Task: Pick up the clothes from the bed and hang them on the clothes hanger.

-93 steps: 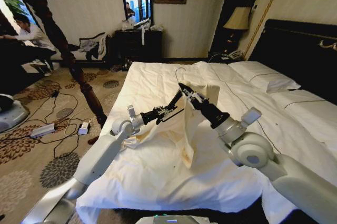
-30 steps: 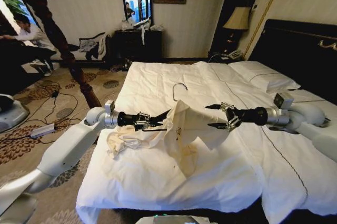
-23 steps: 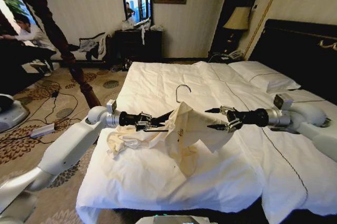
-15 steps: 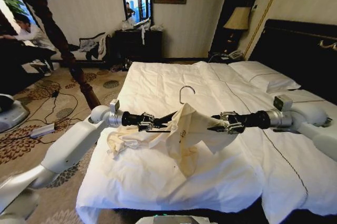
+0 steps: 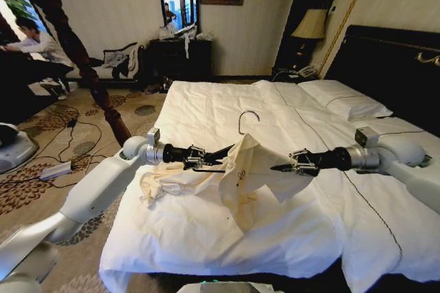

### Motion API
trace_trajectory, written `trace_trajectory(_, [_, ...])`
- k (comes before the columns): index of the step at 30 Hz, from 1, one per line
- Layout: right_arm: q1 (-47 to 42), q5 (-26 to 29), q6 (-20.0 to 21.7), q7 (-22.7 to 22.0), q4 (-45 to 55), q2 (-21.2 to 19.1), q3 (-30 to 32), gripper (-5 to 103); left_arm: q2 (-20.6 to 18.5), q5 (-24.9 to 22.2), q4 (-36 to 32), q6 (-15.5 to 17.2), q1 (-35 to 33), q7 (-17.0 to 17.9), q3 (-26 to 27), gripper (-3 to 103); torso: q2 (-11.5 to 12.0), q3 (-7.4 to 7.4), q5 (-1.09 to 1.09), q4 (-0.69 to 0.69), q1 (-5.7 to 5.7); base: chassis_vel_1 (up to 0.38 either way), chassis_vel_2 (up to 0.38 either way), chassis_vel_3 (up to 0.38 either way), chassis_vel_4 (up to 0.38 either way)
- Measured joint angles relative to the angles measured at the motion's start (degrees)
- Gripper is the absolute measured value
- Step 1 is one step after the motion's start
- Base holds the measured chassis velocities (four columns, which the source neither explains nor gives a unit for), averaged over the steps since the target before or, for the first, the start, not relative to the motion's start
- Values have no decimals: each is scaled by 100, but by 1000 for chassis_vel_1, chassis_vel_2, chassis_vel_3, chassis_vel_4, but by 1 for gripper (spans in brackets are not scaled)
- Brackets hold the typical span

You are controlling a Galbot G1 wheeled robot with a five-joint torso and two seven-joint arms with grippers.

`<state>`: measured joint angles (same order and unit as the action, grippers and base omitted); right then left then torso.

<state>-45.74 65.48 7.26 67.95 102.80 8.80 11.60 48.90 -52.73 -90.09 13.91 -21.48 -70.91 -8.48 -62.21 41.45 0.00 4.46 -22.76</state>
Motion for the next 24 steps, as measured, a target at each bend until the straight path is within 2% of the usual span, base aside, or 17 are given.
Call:
trace_trajectory(6, [-7,41,-42,-156,46,26,-9,19,109,53,109,-28,115,-5,-28,17,0,0,0,1,0,0,0,0,0])
trace_trajectory(24, [-18,221,-73,-235,184,24,-9,19,184,171,298,-158,117,-50,35,17,0,0,0,0,0,0,0,0,0])
